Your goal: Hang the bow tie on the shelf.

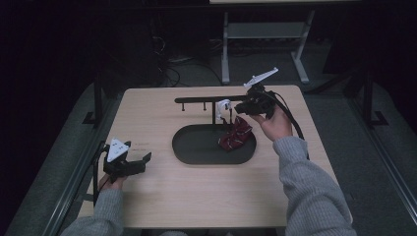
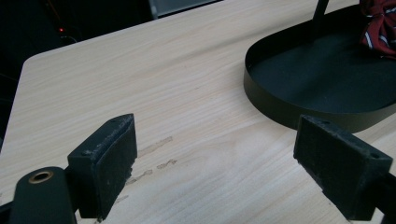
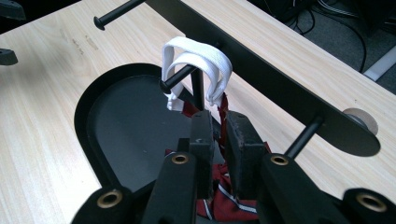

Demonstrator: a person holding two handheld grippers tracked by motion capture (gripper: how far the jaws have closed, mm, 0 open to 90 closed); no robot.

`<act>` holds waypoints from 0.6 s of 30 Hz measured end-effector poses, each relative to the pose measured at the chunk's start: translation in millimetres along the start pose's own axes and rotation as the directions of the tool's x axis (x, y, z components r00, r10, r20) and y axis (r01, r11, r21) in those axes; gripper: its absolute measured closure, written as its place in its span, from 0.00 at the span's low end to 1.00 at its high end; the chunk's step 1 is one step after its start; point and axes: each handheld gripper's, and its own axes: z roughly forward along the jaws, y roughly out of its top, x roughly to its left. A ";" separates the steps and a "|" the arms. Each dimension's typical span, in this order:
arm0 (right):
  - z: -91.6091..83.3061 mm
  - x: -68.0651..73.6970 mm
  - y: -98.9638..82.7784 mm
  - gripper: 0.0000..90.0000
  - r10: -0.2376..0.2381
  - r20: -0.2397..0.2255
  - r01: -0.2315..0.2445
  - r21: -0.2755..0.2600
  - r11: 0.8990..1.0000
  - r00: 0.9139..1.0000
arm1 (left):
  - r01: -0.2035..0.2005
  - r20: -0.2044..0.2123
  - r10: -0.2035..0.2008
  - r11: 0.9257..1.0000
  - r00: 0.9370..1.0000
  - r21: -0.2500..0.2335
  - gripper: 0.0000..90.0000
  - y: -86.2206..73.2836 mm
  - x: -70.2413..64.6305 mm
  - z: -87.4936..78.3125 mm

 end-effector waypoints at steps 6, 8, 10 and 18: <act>-3.8 -1.0 -5.4 0.87 0.005 -0.009 -0.006 -0.013 1.000 1.000 | -0.001 -0.001 0.001 1.000 1.000 0.001 0.14 0.1 0.2 -0.7; -4.2 -1.2 -6.1 0.86 0.005 -0.011 -0.005 -0.012 1.000 1.000 | 0.002 0.000 -0.002 1.000 1.000 -0.002 0.14 0.0 -0.1 -0.5; -6.8 -0.8 -9.4 0.86 0.011 -0.024 -0.012 -0.023 1.000 1.000 | 0.000 0.001 0.000 1.000 1.000 0.000 0.14 -0.1 -0.4 -0.2; -11.5 -0.1 -15.4 0.81 0.020 -0.055 -0.022 -0.047 0.999 0.998 | -0.001 0.001 0.001 1.000 1.000 0.001 0.14 0.0 -0.6 -0.1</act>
